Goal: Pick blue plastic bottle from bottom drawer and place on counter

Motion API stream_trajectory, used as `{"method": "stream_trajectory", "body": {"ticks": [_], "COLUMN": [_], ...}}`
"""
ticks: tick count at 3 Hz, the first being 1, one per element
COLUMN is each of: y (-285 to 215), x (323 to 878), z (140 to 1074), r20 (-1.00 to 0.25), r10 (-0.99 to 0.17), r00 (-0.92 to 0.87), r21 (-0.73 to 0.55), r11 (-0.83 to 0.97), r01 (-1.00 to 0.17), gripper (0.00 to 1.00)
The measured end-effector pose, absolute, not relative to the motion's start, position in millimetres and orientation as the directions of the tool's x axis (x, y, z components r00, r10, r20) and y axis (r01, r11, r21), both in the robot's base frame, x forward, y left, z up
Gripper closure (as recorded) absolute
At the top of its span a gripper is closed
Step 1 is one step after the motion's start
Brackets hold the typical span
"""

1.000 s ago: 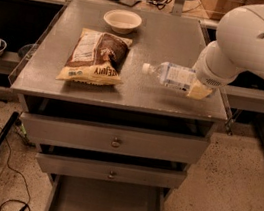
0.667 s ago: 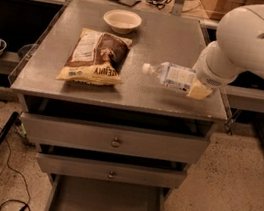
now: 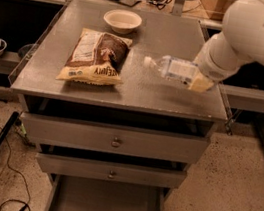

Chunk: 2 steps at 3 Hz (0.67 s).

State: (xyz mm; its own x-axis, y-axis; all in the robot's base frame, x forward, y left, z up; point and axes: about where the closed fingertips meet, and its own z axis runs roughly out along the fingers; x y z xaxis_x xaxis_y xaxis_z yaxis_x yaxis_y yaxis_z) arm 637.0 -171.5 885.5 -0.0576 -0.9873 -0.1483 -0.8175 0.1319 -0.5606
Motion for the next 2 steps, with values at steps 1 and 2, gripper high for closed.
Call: {"method": "stream_trajectory", "body": {"ticks": [1, 2], "y": [-166.4, -159.2], "x": [654.3, 666.3], "z": [886.0, 877.5], "r20": [-0.164, -0.175], "r10": [-0.986, -0.985], "r00": [-0.028, -0.001], "r21": [-0.549, -0.506], "r11": [0.115, 0.091], "r01": [-0.828, -0.858], "gripper": [1.00, 1.00]}}
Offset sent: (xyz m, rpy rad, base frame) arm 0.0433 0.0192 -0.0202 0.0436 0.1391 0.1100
